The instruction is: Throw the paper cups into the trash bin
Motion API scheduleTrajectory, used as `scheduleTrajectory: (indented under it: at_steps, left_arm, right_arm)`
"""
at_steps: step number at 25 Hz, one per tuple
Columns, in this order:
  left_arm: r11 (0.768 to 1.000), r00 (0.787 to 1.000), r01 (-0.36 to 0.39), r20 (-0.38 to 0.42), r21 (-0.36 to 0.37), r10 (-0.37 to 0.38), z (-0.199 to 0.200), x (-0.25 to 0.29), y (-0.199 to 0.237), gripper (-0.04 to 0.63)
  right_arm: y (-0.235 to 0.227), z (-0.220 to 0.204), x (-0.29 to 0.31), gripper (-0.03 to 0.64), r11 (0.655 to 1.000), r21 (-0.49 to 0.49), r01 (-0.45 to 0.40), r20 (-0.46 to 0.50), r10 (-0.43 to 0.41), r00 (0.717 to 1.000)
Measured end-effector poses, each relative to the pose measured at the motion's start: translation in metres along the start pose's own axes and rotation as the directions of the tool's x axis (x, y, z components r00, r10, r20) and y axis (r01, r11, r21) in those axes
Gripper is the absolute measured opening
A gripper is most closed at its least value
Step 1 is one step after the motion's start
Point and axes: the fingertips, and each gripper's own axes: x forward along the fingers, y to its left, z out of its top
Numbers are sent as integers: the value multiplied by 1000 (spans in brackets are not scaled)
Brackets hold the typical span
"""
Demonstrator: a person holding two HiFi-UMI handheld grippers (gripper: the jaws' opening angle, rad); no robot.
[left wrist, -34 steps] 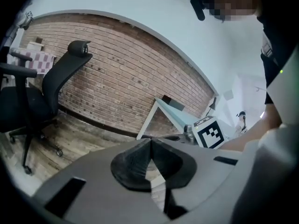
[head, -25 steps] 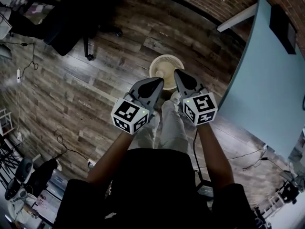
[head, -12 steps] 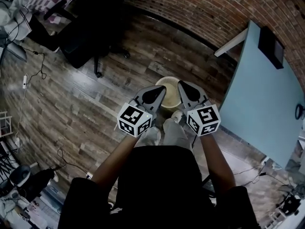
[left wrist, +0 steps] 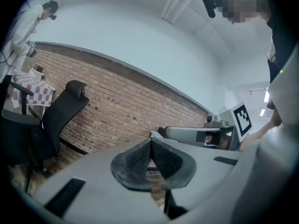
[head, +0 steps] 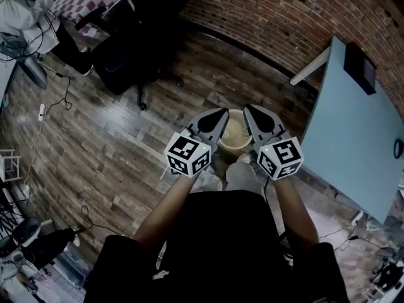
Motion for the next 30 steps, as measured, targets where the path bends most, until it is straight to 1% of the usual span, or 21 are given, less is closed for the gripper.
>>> scheduleTrajectory:
  at_steps: [11, 17, 21, 26, 30]
  left_arm:
    - [1000, 1000, 5, 16, 25, -6, 4, -14, -3, 3]
    - [999, 1000, 19, 20, 36, -20, 6, -13, -18, 3]
    - [998, 1000, 4, 20, 63, -5, 5, -15, -30, 3]
    - [997, 999, -18, 38, 79, 15, 11, -23, -46, 3]
    - [994, 998, -28, 61, 103, 22, 13, -30, -67, 3]
  right_arm:
    - [18, 4, -8, 6, 1000, -8, 0, 25, 0, 1000]
    - [15, 9, -24, 6, 1000, -13, 15, 45, -15, 999]
    - [13, 13, -35, 6, 1000, -10, 21, 65, -21, 998]
    - [23, 18, -51, 6, 1000, -20, 1, 85, 0, 996]
    - [28, 15, -70, 6, 1000, -21, -11, 93, 13, 996]
